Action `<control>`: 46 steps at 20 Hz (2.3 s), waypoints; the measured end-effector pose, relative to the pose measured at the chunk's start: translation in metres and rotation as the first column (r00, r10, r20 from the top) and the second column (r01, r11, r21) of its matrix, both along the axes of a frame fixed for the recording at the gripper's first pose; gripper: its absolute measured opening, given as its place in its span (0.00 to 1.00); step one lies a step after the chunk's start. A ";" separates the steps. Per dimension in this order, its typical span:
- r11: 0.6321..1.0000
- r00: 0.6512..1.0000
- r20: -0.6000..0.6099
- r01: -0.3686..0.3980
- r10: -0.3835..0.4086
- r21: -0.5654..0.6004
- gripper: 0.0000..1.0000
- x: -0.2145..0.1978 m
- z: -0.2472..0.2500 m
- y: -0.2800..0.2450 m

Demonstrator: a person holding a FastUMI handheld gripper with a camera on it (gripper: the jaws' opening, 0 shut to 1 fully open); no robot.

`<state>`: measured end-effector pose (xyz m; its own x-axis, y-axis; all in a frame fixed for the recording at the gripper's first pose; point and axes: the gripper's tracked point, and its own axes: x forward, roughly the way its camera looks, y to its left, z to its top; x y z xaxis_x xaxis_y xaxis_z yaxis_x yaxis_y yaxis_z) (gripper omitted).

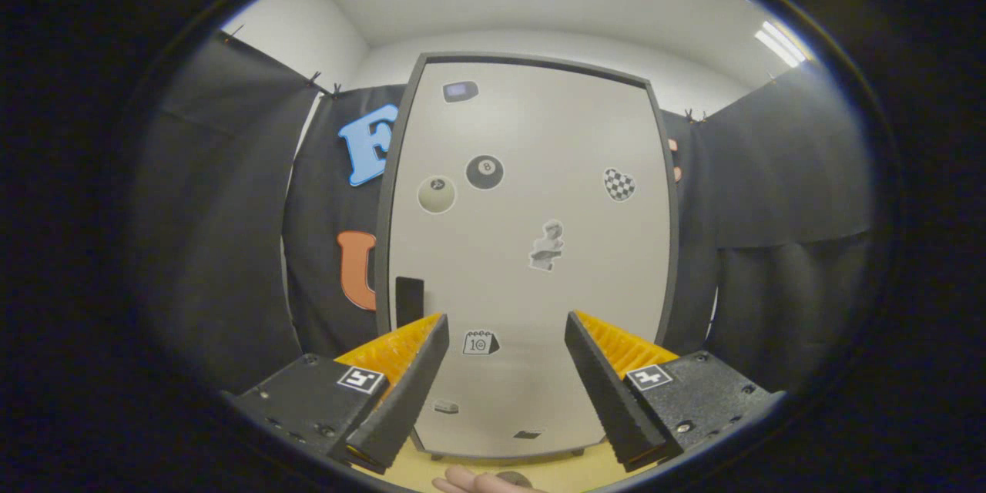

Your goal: Open the shoe cabinet door, grab the shoes and put them into the shoe cabinet, then close the shoe cabinet door.

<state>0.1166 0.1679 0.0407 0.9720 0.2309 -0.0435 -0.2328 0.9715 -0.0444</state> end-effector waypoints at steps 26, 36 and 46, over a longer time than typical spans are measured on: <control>0.990 0.978 -0.152 -0.144 0.144 0.009 0.31 0.061 -0.064 0.103; 0.925 0.916 -0.138 -0.380 0.376 -0.007 0.29 0.008 -0.052 0.080; 0.886 0.876 -0.154 -0.463 0.457 -0.004 0.29 -0.026 -0.047 0.046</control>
<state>0.0902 0.2142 -0.0066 0.7388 0.6455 -0.1936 -0.6596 0.7515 -0.0114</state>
